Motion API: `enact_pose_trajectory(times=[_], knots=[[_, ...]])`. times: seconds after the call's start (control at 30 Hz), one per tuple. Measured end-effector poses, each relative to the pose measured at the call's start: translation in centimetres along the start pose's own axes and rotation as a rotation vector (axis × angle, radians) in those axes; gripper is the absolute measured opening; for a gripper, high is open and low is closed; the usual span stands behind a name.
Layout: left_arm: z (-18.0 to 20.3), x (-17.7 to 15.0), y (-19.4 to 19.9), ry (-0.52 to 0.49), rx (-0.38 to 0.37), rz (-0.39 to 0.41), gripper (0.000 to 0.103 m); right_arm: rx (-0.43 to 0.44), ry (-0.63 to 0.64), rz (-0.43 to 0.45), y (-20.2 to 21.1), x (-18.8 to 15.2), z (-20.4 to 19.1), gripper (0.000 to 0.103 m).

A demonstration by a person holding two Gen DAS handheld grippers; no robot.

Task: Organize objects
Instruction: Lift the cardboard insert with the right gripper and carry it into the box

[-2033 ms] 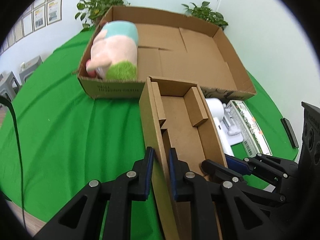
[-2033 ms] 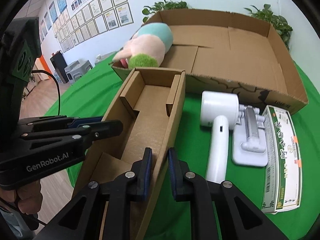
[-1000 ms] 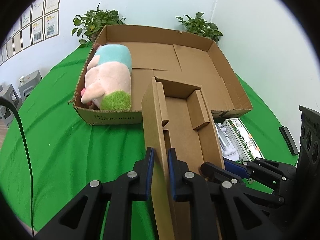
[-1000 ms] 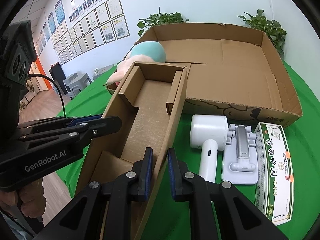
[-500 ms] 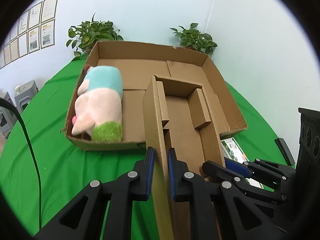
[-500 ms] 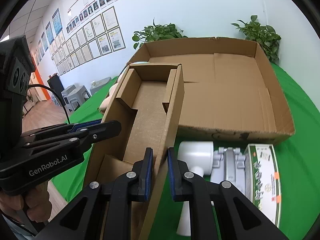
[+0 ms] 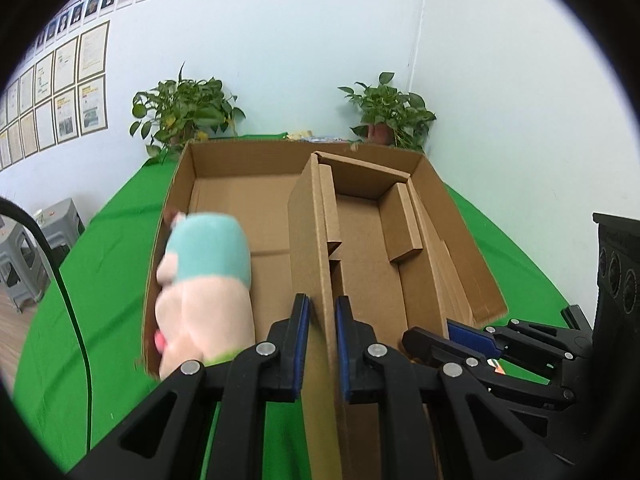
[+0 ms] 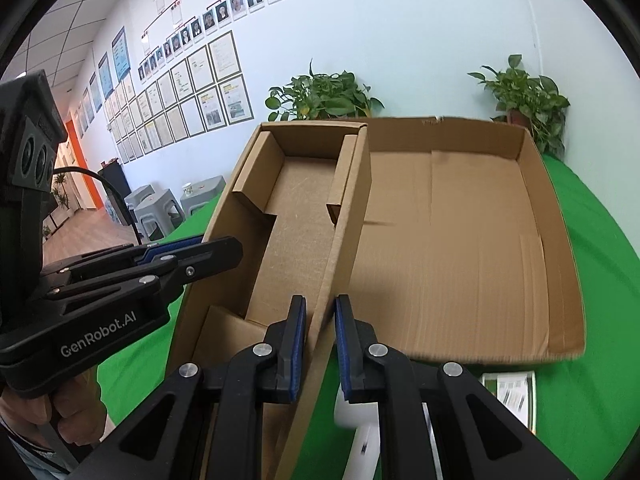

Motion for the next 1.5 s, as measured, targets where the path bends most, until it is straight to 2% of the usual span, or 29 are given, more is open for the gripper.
enact_pose_trajectory(times=[0.2,0.4,0.5,0.67,0.87,1.07,1.23,1.37,1.5], knots=[[-0.6,4.0,-1.4,-0.025,0.041,0.053,0.01,-0.001,0.017,0.022,-1.4,5.7,1.1,0.013],[-1.1,6.4,-3.0,-0.027,0.091,0.098,0.008,-0.032,0.049,0.041,-3.5,11.1,1.5,0.013],[-2.0,7.3,-4.3,0.014,0.084,0.084,0.008,-0.043,0.057,0.034,-5.3,13.5,1.7,0.013],[-2.8,7.3,-6.6,0.027,0.11,0.049,0.007,-0.048,0.056,0.028,-8.2,15.1,2.8,0.013],[-3.3,6.6,-10.1,0.006,0.191,0.0,0.006,-0.046,0.04,-0.025,-14.0,14.8,4.4,0.013],[-3.9,4.8,-13.5,-0.019,0.236,-0.115,0.006,-0.023,-0.015,-0.077,-18.9,13.0,6.2,0.013],[-4.1,4.2,-14.2,-0.011,0.225,-0.134,0.008,0.012,-0.085,-0.096,-21.4,12.0,8.1,0.012],[-3.6,4.0,-14.3,-0.032,0.228,-0.153,0.011,-0.001,-0.095,-0.108,-22.7,10.6,8.2,0.01],[-4.4,4.2,-13.2,0.007,0.199,-0.133,0.012,-0.001,-0.119,-0.112,-23.7,10.3,8.6,0.01]])
Point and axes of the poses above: each gripper's, at about its wrist camera, not at the fingertips, and y roughly against the way its jaws point, z to its right, x to its top, the point moved 1 cm from there along -y, roughly the way its jaws point, and after that the axes turned 1 degree about x, right-handed, at the moved point
